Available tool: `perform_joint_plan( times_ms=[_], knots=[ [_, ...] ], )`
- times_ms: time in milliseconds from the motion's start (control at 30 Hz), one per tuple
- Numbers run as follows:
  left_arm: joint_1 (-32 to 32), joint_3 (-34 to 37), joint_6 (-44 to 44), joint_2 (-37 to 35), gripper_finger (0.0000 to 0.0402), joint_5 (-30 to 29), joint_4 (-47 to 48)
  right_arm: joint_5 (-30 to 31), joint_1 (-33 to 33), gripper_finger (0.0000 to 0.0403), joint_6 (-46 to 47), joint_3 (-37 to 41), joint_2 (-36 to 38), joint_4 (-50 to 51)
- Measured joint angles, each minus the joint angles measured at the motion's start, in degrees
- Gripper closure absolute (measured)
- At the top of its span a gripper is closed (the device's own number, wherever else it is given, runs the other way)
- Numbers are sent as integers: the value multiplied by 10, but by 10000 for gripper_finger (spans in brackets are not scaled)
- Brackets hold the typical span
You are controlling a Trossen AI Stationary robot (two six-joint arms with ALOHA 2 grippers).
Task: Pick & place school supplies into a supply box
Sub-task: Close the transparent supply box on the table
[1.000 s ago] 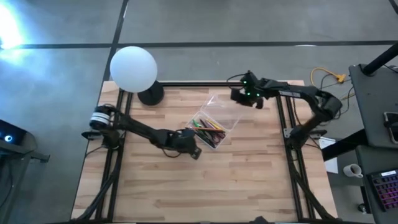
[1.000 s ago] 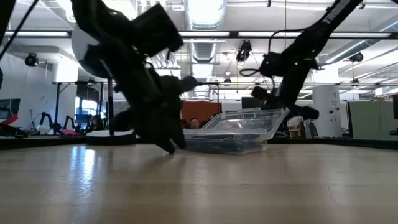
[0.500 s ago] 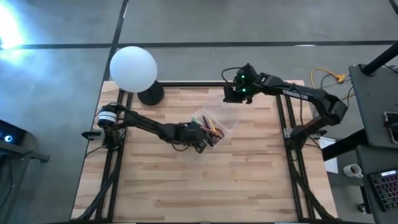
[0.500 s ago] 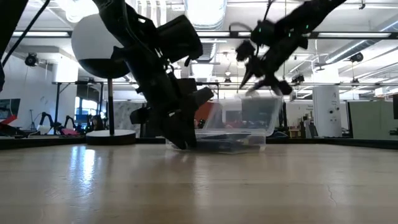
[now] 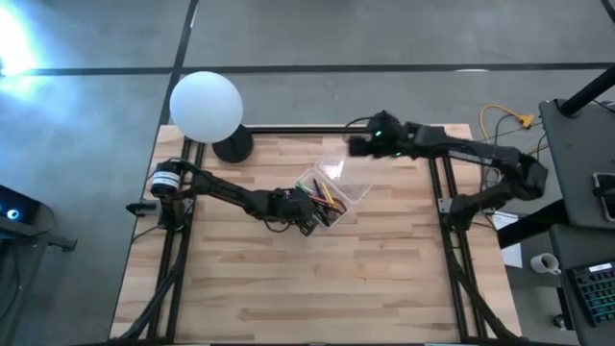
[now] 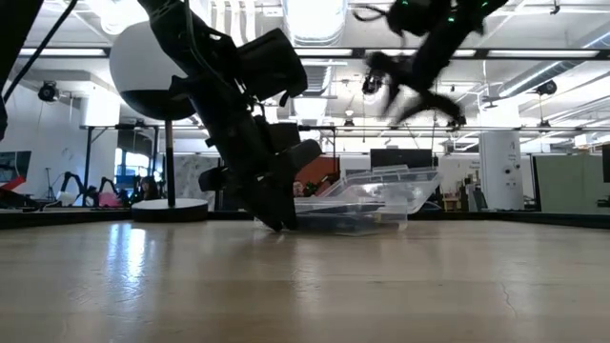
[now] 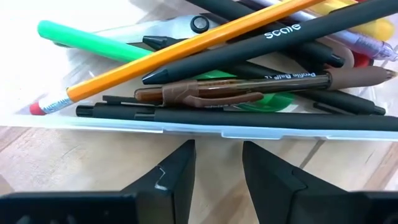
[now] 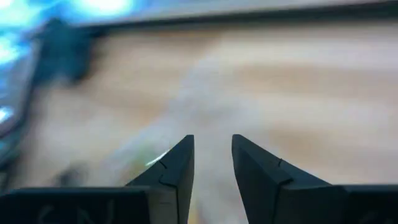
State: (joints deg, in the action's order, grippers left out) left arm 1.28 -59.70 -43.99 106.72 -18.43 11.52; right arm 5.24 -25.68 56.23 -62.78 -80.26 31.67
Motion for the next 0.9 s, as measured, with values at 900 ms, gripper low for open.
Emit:
perform_joint_plan(
  times_ms=[900],
  knots=[
    [10,4,-1,-1,282,-14,19,-263,-53,304,-27,-24,-93,21]
  ],
)
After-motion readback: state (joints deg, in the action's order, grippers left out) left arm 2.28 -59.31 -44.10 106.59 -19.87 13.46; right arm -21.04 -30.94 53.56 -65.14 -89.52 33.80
